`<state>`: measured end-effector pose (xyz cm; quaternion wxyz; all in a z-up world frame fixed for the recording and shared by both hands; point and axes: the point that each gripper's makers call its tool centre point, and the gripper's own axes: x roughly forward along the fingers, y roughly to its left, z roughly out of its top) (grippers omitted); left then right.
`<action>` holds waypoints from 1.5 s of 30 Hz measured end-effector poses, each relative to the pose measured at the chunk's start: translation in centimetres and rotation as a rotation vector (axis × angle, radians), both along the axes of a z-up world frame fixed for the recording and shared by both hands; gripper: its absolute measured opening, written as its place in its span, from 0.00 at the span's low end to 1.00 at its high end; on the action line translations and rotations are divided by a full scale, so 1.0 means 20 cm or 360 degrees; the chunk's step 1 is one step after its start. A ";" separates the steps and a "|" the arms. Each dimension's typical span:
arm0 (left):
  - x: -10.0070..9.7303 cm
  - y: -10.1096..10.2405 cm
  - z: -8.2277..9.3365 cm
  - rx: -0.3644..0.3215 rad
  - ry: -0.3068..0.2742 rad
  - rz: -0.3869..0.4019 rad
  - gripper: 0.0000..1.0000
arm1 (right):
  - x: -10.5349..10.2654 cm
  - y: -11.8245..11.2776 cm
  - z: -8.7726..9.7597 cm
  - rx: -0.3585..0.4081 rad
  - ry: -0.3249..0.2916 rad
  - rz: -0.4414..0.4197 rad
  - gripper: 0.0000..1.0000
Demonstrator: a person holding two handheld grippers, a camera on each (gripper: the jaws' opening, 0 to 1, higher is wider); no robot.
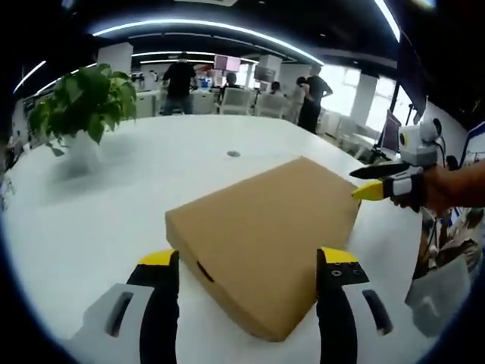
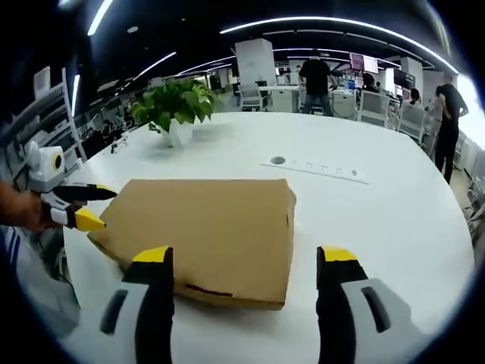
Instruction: Operate the shoe box by opening the lid, removing the specified soft item, and placing it in the target area until the item is outside and the box remains undamaged.
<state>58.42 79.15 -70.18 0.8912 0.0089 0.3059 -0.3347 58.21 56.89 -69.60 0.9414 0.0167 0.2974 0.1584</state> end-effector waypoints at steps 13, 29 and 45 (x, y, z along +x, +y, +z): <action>0.01 -0.02 -0.08 -0.0029 0.0226 0.0134 0.71 | 0.05 0.04 -0.09 0.0099 0.0153 -0.0003 0.58; 0.02 -0.03 -0.09 -0.0039 0.0259 0.0146 0.68 | 0.00 0.04 -0.10 0.0153 0.0230 -0.0020 0.53; -0.11 0.03 -0.10 -0.0065 0.0257 0.0084 0.66 | -0.24 0.10 -0.11 0.0170 0.0265 -0.0121 0.51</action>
